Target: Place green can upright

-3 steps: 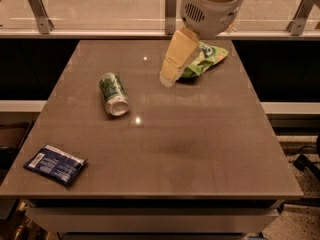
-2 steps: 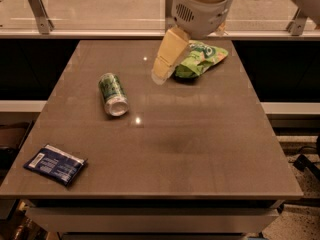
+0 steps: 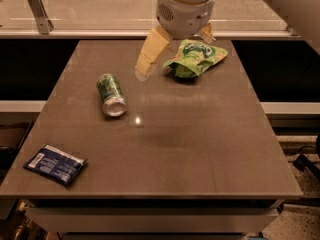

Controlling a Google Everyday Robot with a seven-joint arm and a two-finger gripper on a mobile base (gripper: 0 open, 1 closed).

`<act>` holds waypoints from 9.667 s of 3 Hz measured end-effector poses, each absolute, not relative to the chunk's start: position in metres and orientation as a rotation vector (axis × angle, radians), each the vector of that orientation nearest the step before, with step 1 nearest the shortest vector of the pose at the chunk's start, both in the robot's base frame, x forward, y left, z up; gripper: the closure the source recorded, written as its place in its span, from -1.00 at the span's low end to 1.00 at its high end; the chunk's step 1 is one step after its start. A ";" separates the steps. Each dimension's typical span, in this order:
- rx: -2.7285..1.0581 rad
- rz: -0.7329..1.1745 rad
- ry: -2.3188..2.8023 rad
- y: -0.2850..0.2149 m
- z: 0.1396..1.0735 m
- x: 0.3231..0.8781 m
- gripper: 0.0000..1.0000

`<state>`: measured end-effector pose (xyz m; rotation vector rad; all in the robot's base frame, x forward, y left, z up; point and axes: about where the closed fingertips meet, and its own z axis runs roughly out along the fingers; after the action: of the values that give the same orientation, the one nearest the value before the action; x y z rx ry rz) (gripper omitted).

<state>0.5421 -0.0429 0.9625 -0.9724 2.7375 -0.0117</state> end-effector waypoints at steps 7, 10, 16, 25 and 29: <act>-0.671 -0.048 2.889 0.047 0.920 0.583 -1.00; -0.477 -0.077 2.982 0.077 0.903 0.587 -1.00; -0.594 0.032 2.989 0.105 0.842 0.587 -0.65; -0.813 0.264 2.603 0.079 0.886 0.596 1.00; -1.115 0.532 2.216 0.054 0.939 0.618 1.00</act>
Offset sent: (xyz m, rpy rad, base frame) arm 0.0066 0.0509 -0.0210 -0.0196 0.0875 -0.0281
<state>0.6185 0.0542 0.9391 -1.1155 2.2159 0.5316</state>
